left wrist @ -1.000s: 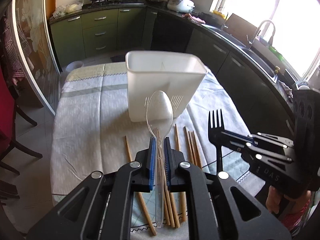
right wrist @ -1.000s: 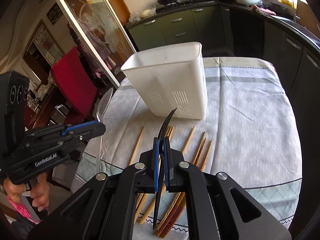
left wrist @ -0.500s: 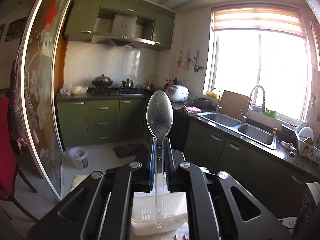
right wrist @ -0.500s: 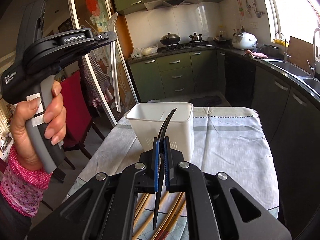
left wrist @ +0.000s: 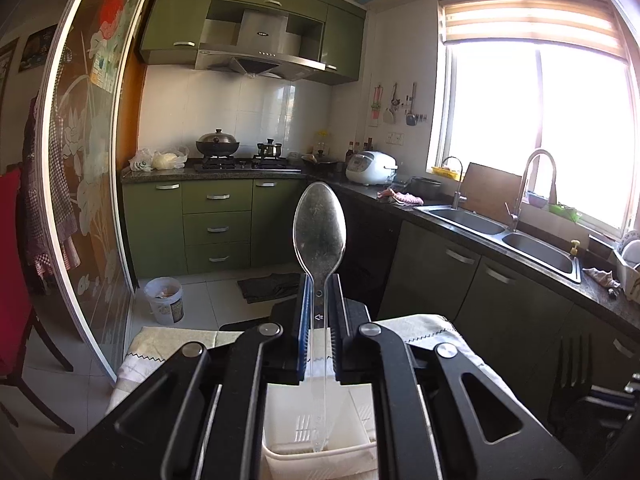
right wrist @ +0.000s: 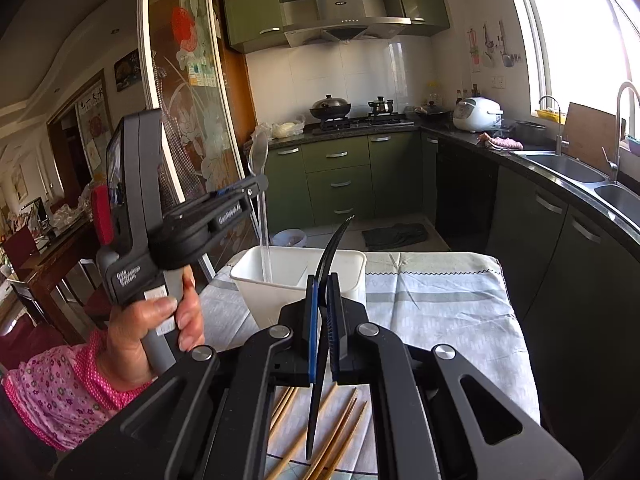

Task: Organize utensils
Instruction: 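Release the spoon into the white holder with the left tool while the right carries the fork, then lower the black fork into the white holder and open the right tool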

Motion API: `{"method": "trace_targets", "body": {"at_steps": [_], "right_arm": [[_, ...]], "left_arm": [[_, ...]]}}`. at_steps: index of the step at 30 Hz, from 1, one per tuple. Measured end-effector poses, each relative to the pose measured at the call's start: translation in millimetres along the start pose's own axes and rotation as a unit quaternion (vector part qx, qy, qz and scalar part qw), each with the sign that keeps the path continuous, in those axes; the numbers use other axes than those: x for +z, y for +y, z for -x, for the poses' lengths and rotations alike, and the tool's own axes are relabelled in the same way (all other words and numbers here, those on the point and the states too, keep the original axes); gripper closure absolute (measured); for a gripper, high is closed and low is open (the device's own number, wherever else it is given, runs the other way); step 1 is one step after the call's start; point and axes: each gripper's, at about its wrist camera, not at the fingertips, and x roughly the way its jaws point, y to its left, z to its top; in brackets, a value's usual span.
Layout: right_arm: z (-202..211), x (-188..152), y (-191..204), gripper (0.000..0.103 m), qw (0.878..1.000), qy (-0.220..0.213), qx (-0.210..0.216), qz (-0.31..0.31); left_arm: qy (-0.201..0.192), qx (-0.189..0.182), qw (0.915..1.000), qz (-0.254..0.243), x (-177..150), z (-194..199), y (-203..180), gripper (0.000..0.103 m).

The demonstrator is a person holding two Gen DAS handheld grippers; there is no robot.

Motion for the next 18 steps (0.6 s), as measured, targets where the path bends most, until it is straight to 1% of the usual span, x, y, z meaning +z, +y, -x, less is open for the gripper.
{"method": "trace_targets", "body": {"at_steps": [4,7,10,15,18], "right_arm": [[-6,12,6,0.098,1.000,-0.019,-0.007,0.006],[-12,22,13,0.098,0.999,-0.039,-0.015,0.015],[-21,34,20,0.098,0.997,-0.066,-0.025,0.024],[-43,62,27,0.098,0.992,-0.115,-0.049,0.034],[-62,79,26,0.097,0.988,-0.140,-0.061,0.033]], "left_arm": [[0.017,0.000,0.9998,-0.007,-14,-1,1,0.075],[0.026,-0.002,0.9996,-0.010,-21,2,5,0.073],[0.028,-0.002,0.9996,0.001,-22,12,14,0.073],[0.020,0.008,0.9996,0.017,-20,47,34,0.068],[0.016,0.010,0.9997,0.016,-21,69,43,0.068]]}}
